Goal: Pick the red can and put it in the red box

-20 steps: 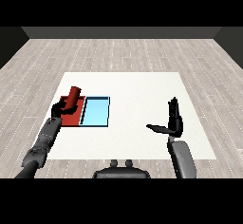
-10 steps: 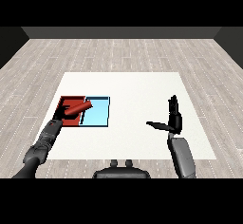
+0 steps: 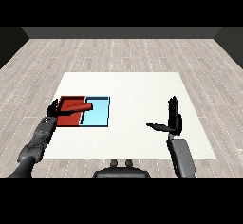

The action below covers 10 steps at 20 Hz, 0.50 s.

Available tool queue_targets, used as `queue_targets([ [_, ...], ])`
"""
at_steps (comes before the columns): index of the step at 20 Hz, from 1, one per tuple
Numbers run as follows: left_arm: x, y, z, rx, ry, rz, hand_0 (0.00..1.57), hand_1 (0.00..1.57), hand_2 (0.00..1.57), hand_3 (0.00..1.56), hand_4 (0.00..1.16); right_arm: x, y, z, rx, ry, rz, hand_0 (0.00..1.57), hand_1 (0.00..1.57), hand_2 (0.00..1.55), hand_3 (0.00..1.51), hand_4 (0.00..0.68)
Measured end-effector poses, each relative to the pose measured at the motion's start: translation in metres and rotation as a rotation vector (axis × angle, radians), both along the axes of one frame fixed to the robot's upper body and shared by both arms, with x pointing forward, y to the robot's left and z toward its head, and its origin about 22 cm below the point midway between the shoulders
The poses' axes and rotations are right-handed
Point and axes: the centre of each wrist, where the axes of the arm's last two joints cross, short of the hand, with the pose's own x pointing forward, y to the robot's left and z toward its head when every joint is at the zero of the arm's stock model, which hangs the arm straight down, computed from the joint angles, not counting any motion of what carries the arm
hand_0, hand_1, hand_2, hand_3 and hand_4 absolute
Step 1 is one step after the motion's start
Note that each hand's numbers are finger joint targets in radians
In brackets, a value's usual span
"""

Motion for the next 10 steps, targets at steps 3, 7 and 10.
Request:
queue_targets([
  [3, 0.011, -0.003, 0.014, -0.067, -0.244, -0.006, 0.00, 0.00, 0.00, 0.00, 0.00, -0.002, 0.001, 0.001, 0.018, -0.010, 0.007, 0.00, 0.00, 0.00, 0.00, 0.000],
  [7, 0.033, -0.037, 0.029, -0.231, -0.572, -0.110, 0.00, 0.00, 0.00, 0.00, 0.00, -0.001, 0.004, 0.004, 0.044, -0.017, 0.057, 0.00, 0.00, 0.00, 0.00, 0.000],
  [10, 0.047, -0.077, 0.033, -0.371, -0.751, -0.236, 0.00, 0.00, 0.00, 0.00, 0.00, -0.003, 0.004, 0.001, 0.071, -0.006, 0.111, 0.00, 0.00, 0.00, 0.00, 0.000],
])
